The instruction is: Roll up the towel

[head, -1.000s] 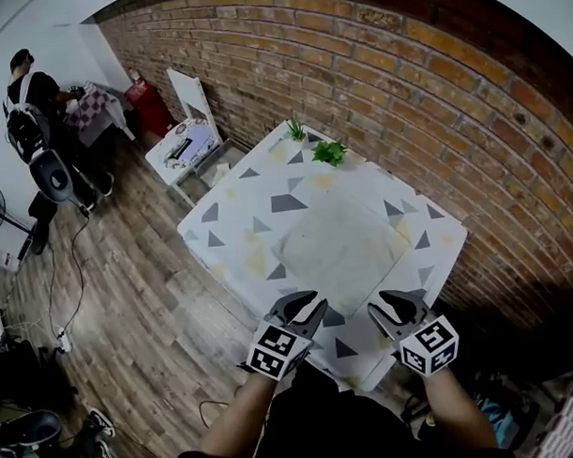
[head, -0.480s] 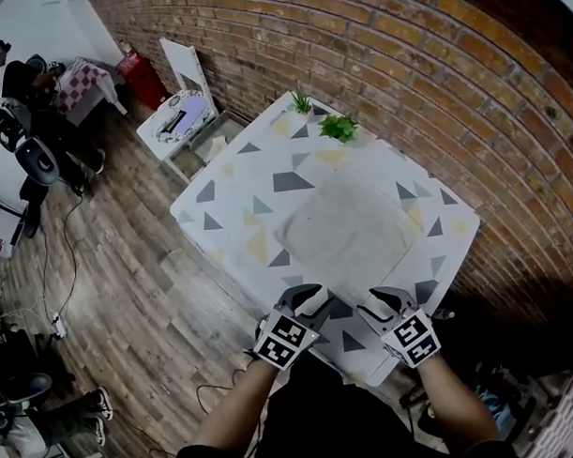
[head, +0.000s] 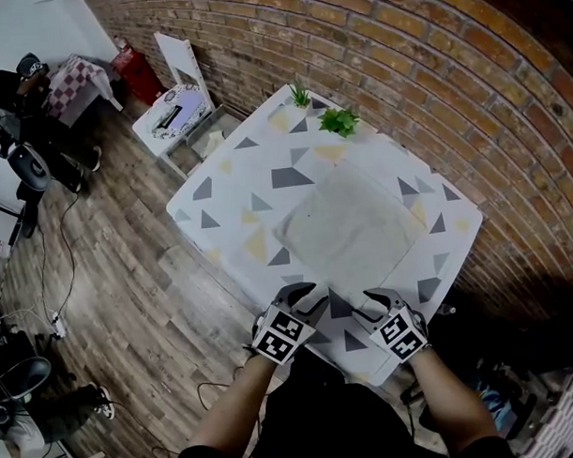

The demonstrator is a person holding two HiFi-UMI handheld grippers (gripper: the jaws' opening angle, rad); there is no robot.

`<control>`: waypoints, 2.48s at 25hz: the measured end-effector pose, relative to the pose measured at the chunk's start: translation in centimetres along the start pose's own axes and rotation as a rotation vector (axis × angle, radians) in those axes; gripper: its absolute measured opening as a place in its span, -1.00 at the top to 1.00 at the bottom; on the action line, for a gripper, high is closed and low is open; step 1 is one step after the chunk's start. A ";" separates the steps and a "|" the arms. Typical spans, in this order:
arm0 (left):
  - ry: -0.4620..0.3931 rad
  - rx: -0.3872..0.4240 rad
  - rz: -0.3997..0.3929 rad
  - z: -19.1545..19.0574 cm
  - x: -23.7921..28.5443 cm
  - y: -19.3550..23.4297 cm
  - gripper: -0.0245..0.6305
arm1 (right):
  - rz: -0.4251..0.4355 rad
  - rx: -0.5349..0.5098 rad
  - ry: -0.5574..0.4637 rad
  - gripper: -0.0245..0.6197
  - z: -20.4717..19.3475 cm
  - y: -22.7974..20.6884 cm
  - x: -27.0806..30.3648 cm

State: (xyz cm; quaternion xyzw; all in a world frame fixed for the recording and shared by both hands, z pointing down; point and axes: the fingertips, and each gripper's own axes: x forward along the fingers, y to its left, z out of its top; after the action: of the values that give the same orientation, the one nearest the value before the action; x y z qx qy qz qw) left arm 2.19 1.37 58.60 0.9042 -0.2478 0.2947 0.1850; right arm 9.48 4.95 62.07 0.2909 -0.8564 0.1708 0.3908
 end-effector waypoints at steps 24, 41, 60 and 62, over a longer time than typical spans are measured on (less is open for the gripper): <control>0.137 0.306 -0.101 -1.6 4.0 -3.6 0.35 | 0.080 -0.004 -0.068 0.72 1.7 0.5 -1.4; 0.126 0.547 -0.036 -0.6 5.1 -4.0 0.38 | 0.144 0.048 -0.062 0.73 1.5 0.3 -1.9; 0.112 0.127 -0.247 -1.8 3.9 -4.3 0.85 | 0.067 -0.105 -0.025 0.25 0.3 1.0 -0.6; 0.115 0.136 -0.247 -1.9 3.7 -4.3 0.85 | 0.032 -0.121 -0.049 0.28 0.5 0.8 -0.1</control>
State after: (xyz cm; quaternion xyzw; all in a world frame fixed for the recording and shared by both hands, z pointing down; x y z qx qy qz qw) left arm 6.39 4.52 61.57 0.9197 -0.1032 0.3373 0.1723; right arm 8.71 5.35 61.61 0.2570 -0.8791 0.1178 0.3837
